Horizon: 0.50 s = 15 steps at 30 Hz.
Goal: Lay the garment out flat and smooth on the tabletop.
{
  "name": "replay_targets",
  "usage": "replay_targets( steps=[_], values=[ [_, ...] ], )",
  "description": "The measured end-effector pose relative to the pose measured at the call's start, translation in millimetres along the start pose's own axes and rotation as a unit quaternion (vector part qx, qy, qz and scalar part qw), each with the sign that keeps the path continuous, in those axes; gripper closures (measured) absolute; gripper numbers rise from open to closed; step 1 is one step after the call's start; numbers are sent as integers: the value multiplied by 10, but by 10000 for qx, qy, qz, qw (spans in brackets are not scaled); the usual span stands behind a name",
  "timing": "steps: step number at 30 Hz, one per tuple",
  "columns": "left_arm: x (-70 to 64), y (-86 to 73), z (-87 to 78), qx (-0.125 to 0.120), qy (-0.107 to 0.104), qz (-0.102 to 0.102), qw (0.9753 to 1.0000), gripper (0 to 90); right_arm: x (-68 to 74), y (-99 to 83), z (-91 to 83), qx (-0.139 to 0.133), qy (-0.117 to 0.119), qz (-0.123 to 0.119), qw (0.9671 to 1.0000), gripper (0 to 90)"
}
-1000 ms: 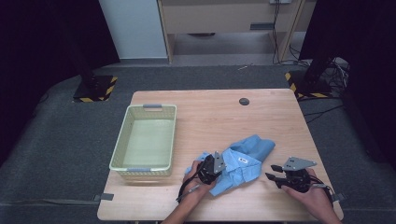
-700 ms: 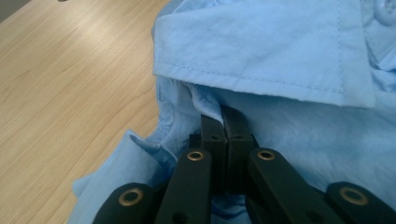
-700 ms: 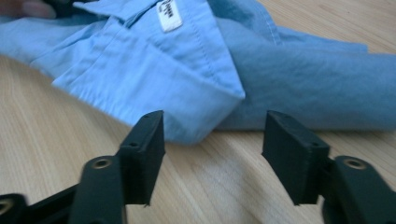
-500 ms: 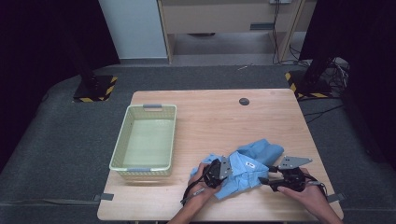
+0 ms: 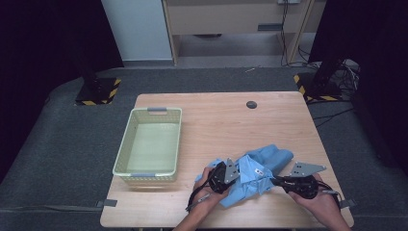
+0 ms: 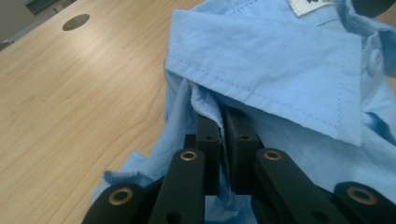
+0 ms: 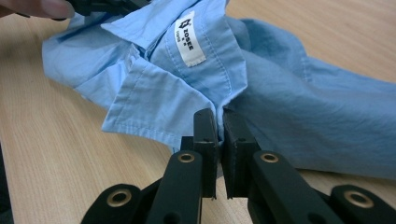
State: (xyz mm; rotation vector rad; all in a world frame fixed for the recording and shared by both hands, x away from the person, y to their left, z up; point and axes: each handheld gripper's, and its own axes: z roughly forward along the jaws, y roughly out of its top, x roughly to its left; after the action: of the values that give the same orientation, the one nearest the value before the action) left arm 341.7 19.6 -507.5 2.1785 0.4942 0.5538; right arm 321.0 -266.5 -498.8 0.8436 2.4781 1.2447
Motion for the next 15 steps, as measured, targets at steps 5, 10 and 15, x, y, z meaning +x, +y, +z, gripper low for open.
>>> replay_targets(
  steps=[5,10,15],
  values=[
    [78,118,-173,-180,44,-259,9995,890,14,79,-123,-119,-140,21,9998,859],
    [123,282,-368,-457,85,-349,9983,895,35,195,-279,-318,-249,-15,9992,863],
    [152,418,-552,-716,110,-444,9964,895,83,345,-438,-404,-323,-118,9986,865]
  ],
)
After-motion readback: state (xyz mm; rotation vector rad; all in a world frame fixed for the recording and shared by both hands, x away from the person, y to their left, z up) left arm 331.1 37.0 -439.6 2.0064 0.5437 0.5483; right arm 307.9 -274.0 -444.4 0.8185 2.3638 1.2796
